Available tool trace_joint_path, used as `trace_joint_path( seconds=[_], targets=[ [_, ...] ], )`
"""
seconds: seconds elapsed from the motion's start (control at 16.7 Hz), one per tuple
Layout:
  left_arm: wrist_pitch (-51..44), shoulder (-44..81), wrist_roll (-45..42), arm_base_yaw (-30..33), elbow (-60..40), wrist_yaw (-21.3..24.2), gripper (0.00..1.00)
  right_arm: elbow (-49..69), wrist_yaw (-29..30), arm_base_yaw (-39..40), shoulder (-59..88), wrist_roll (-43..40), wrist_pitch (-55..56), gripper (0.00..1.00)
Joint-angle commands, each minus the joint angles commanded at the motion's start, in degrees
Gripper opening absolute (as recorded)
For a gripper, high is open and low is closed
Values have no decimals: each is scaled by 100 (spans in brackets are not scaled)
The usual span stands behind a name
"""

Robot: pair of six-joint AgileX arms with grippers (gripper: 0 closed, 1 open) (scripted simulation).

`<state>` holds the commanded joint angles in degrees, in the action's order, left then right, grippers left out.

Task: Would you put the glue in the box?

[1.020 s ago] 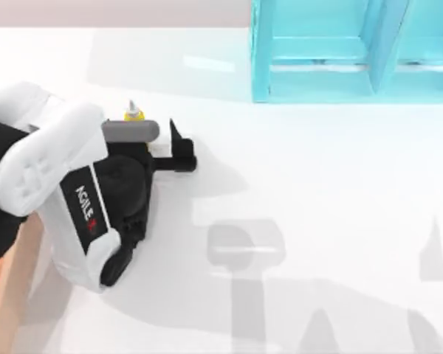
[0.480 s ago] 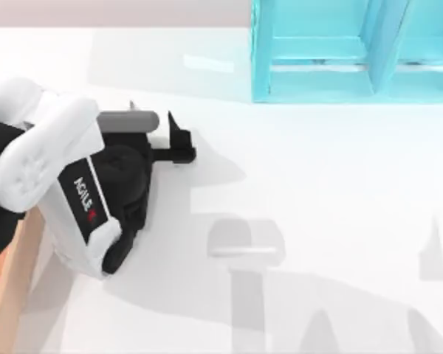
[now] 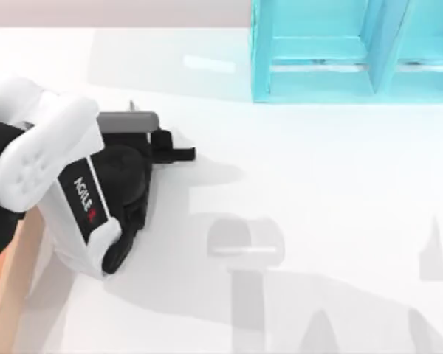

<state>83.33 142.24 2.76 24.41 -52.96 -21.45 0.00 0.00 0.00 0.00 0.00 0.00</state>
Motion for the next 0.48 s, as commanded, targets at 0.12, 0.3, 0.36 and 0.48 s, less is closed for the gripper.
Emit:
trace_joint_path(
  seconds=[0.12, 0.3, 0.36, 0.48],
  targets=[
    [0, 0, 0, 0, 0, 0, 10, 0, 0, 0, 0, 0, 0, 100],
    [0, 0, 0, 0, 0, 0, 0, 0, 0, 0, 0, 0, 0, 100],
    [0, 0, 0, 0, 0, 0, 0, 0, 0, 0, 0, 0, 0, 100],
    [0, 0, 0, 0, 0, 0, 0, 0, 0, 0, 0, 0, 0, 100]
  ],
)
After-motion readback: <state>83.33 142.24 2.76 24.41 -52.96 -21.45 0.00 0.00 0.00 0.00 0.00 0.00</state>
